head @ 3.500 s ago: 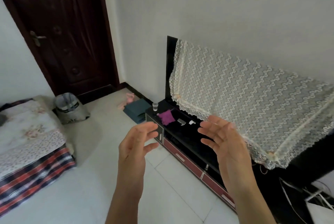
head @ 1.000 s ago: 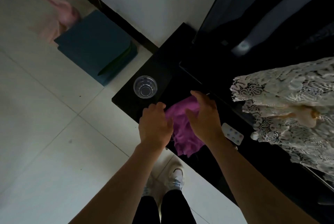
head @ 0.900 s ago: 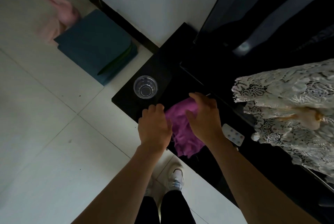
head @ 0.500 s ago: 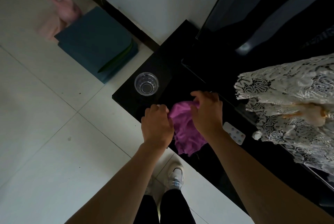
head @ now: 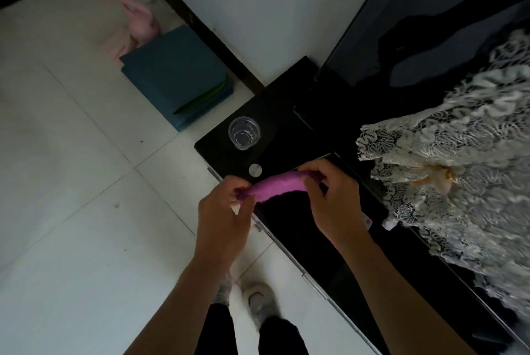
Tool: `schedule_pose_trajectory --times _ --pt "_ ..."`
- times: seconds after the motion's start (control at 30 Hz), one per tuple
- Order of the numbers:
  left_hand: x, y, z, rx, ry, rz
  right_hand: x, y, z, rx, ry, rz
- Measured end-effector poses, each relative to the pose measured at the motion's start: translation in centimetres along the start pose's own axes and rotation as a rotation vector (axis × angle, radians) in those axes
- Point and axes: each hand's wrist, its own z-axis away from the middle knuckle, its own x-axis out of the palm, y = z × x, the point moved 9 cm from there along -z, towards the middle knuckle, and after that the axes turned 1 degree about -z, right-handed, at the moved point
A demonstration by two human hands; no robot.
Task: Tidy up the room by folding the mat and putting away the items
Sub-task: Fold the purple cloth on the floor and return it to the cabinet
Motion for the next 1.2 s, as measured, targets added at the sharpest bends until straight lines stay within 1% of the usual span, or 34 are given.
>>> schedule_pose_trajectory --times 0.13,0.23,0.3,0.37,0.57,0.67,0.77,0.9,1.03,1.2 --pt "-5.2 3.6 2.4 0.007 0.110 0.011 -1.0 -4.6 1.6 -0.048 0.001 -0.135" --pt "-10.3 9.1 4.7 0.077 0.201 0.007 -3.2 -11.1 2.8 -0.151 -0.023 -0.192" --pt "-13.8 12.5 6.6 0.122 0.265 -0.030 -4.6 -15.8 3.4 -0.234 -0.068 -0.201" --pt "-17.3 15.6 9.5 0.113 0.334 -0.049 -5.7 -20.6 4.9 -0.315 -0.148 -0.209" --pt "-27.6 23.5 21.2 0.095 0.657 0.007 -8.1 -34.5 11.8 -0.526 -0.360 -0.316" --pt "-32.8 26.1 28.3 0.071 0.827 0.020 -7.8 -41.3 17.0 -0.633 -0.506 -0.337" --pt "-37.1 27.6 36.4 0.024 0.970 0.022 -6.9 -47.7 23.7 -0.738 -0.662 -0.377" --pt "-41.6 28.4 47.6 -0.004 1.142 -0.037 -4.9 -53.7 33.4 -0.853 -0.830 -0.413" --pt "-44.3 26.9 59.9 -0.055 1.354 -0.027 -1.8 -56.9 43.8 -0.923 -0.982 -0.453" --pt "-45.2 23.4 74.1 -0.105 1.510 0.058 2.0 -57.9 57.7 -0.949 -1.168 -0.455"
